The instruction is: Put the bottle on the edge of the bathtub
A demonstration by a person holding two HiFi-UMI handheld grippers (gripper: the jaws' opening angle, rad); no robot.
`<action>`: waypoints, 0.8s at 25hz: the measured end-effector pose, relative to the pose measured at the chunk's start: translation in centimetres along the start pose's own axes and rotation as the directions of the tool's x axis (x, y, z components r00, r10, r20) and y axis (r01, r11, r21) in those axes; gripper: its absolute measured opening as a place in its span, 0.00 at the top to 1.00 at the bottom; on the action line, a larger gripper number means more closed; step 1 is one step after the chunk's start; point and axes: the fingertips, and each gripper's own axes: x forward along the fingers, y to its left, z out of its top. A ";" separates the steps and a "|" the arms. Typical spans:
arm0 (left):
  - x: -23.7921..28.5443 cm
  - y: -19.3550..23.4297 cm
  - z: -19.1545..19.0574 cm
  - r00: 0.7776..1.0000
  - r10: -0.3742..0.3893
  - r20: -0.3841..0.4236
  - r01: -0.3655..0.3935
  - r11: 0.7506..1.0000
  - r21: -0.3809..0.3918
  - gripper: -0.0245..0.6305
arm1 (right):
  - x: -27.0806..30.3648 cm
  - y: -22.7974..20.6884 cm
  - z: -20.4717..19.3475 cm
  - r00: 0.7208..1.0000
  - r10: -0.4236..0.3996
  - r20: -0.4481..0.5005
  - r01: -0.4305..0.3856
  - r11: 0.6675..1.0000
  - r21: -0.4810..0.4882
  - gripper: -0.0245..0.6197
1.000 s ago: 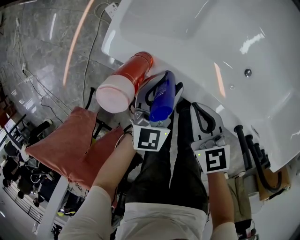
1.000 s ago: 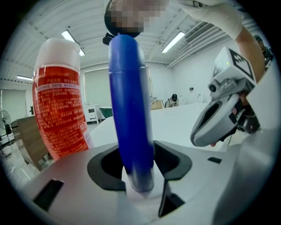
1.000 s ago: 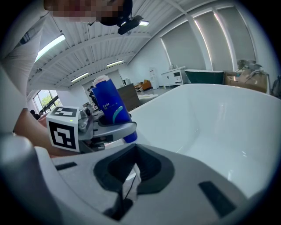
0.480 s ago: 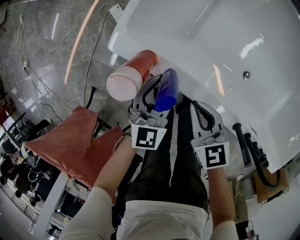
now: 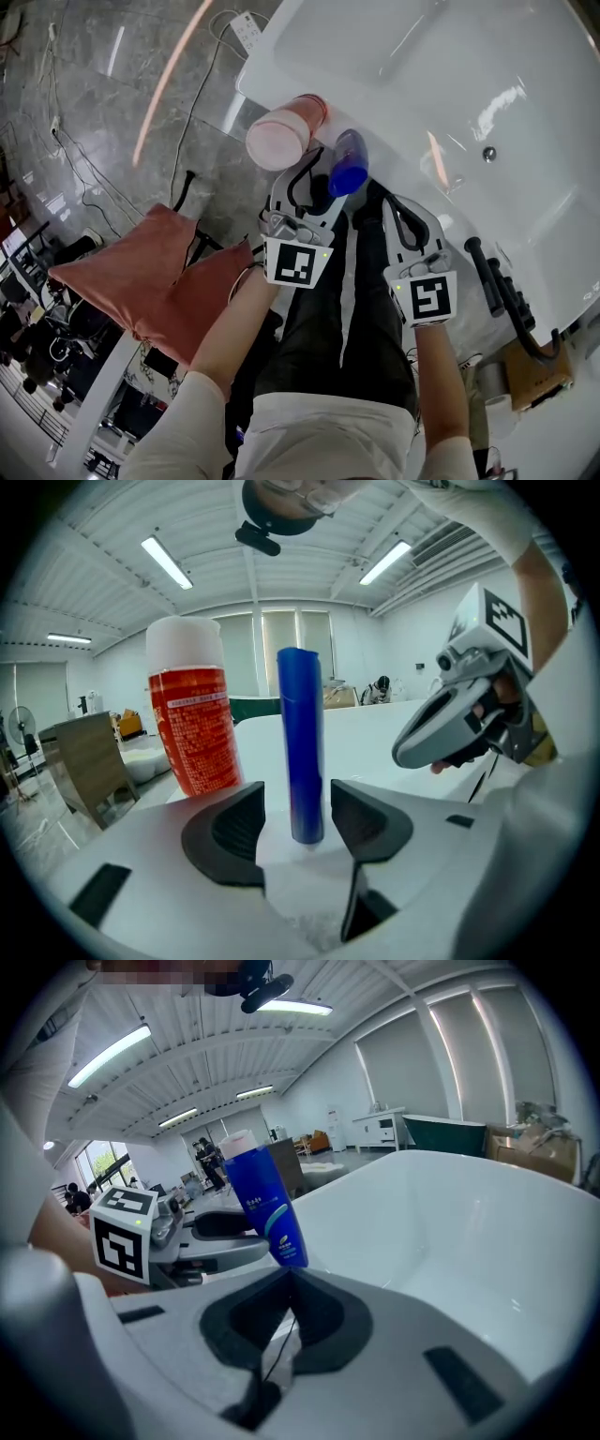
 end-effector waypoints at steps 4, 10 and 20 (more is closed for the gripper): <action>-1.1 -0.3 0.0 1.000 0.001 0.021 -0.001 1.000 -0.007 0.63 | -0.5 0.8 0.8 1.000 0.001 0.006 -0.001 1.000 -0.013 0.96; -3.0 0.8 0.7 1.000 -0.001 -0.007 0.001 1.000 -0.014 0.63 | -0.9 2.1 3.2 1.000 -0.001 0.022 0.002 0.999 -0.035 0.96; -12.1 3.5 11.6 1.000 0.019 0.004 -0.018 0.995 -0.097 0.68 | -8.9 6.9 13.3 0.998 -0.032 0.045 0.036 0.996 -0.083 0.96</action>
